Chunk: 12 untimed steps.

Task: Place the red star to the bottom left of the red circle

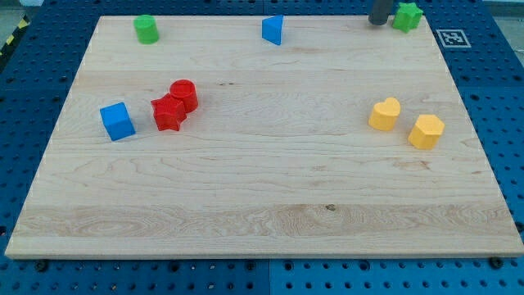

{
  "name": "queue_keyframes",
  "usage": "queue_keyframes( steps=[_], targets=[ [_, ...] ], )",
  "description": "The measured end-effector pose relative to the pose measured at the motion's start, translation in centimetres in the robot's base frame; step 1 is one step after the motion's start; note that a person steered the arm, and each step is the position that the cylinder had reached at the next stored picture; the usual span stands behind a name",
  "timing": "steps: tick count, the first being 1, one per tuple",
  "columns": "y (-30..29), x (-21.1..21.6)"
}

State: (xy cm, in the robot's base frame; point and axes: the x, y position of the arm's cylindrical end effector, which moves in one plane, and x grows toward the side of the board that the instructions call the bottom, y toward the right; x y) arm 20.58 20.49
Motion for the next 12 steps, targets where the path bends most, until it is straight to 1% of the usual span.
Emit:
queue_keyframes(
  steps=[1, 2, 5, 6, 8, 9, 10, 11, 12],
  targets=[
    [-0.5, 0.8],
    [-2.5, 4.0],
    [-2.5, 4.3],
    [-2.5, 7.1],
    [-3.4, 15.0],
    [-6.4, 17.6],
    [-11.6, 18.5],
    [-18.4, 17.0],
    [-27.1, 14.8]
  ],
)
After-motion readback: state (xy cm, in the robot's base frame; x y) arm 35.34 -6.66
